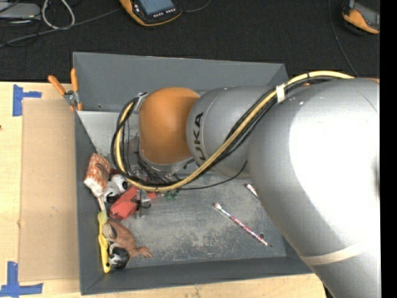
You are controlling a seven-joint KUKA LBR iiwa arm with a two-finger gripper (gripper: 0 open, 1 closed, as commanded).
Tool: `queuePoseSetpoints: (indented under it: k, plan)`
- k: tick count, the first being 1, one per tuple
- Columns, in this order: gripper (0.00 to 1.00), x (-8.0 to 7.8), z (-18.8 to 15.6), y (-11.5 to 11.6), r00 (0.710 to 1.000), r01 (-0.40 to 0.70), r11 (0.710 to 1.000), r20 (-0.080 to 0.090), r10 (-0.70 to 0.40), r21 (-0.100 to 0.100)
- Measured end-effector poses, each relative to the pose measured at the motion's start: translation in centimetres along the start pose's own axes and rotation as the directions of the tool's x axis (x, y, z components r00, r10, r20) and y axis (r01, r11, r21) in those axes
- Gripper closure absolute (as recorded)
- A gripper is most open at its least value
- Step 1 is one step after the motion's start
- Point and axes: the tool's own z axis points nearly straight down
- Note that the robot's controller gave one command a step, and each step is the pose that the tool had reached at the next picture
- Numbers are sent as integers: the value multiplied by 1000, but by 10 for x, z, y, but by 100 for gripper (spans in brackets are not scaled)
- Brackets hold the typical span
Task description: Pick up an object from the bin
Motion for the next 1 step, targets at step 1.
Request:
queuePoseSetpoints:
  k: [1]
  plan:
    - [100,-11,-224,-1,1000,-7,1000,-3,7,1]
